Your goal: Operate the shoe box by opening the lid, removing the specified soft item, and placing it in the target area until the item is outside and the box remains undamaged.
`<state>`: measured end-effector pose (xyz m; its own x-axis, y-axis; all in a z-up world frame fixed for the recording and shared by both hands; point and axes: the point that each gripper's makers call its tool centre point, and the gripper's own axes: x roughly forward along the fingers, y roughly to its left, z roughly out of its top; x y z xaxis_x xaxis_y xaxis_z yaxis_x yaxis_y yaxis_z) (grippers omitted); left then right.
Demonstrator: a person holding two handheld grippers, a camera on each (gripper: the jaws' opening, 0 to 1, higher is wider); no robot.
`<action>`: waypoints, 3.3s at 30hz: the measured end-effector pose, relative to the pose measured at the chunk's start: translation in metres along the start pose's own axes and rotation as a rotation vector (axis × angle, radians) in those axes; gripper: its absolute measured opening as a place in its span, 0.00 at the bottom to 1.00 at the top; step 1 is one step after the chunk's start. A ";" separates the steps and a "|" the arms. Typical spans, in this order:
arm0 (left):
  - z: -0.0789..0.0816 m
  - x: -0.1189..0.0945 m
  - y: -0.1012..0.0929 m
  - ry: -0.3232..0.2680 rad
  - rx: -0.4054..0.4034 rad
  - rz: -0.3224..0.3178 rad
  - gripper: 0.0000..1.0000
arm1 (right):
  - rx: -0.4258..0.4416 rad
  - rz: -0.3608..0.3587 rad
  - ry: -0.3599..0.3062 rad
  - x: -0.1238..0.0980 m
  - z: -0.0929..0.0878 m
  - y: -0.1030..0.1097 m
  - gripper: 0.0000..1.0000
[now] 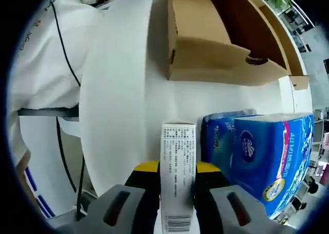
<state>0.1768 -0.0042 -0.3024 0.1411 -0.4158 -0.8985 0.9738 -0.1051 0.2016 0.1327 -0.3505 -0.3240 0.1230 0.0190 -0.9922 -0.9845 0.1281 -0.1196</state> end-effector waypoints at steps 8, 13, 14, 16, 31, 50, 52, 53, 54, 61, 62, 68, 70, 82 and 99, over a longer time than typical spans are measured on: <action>0.000 0.000 0.000 -0.001 -0.002 0.006 0.05 | -0.079 -0.074 0.008 -0.004 0.008 -0.004 0.22; 0.000 0.000 0.000 0.001 -0.004 0.009 0.05 | -0.071 -0.098 -0.004 -0.007 0.011 -0.007 0.23; 0.000 0.000 0.000 0.000 -0.005 0.010 0.05 | -0.062 -0.105 -0.006 -0.008 0.011 -0.007 0.24; 0.000 0.000 0.000 -0.001 -0.005 0.011 0.05 | -0.059 -0.124 -0.023 -0.013 0.012 -0.011 0.24; -0.001 0.000 0.001 0.002 -0.006 0.008 0.05 | -0.064 -0.261 -0.122 -0.042 0.023 -0.011 0.19; -0.003 -0.001 0.001 -0.019 0.006 0.025 0.06 | 0.398 -0.620 -0.728 -0.121 0.028 -0.044 0.16; -0.003 -0.001 0.001 -0.018 0.007 0.025 0.06 | 0.493 -0.632 -0.804 -0.129 0.025 -0.047 0.17; -0.003 -0.001 0.001 -0.017 0.006 0.025 0.06 | 0.553 -0.646 -0.851 -0.134 0.024 -0.051 0.17; -0.002 -0.001 0.001 -0.016 0.006 0.025 0.06 | 0.629 -0.658 -0.915 -0.140 0.024 -0.056 0.18; -0.002 -0.001 0.001 -0.014 -0.010 0.031 0.06 | 0.777 -0.695 -1.044 -0.141 0.035 -0.070 0.21; -0.001 -0.002 0.002 -0.025 -0.020 0.036 0.07 | 0.811 -0.701 -1.062 -0.139 0.035 -0.071 0.21; 0.000 -0.003 0.004 -0.078 -0.028 0.040 0.06 | 1.014 -0.676 -1.318 -0.151 0.041 -0.082 0.28; 0.001 -0.003 0.004 -0.078 -0.029 0.035 0.05 | 1.012 -0.735 -1.313 -0.154 0.041 -0.085 0.34; 0.002 -0.003 -0.001 -0.098 0.041 0.028 0.03 | 0.936 -0.781 -1.231 -0.174 0.053 -0.112 0.55; 0.003 -0.003 -0.002 -0.110 0.057 0.030 0.03 | 0.983 -0.664 -1.097 -0.168 0.047 -0.138 0.44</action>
<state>0.1744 -0.0052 -0.2986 0.1461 -0.5159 -0.8441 0.9574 -0.1410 0.2519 0.2538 -0.3243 -0.1392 0.9230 0.3125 -0.2244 -0.3208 0.9471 -0.0005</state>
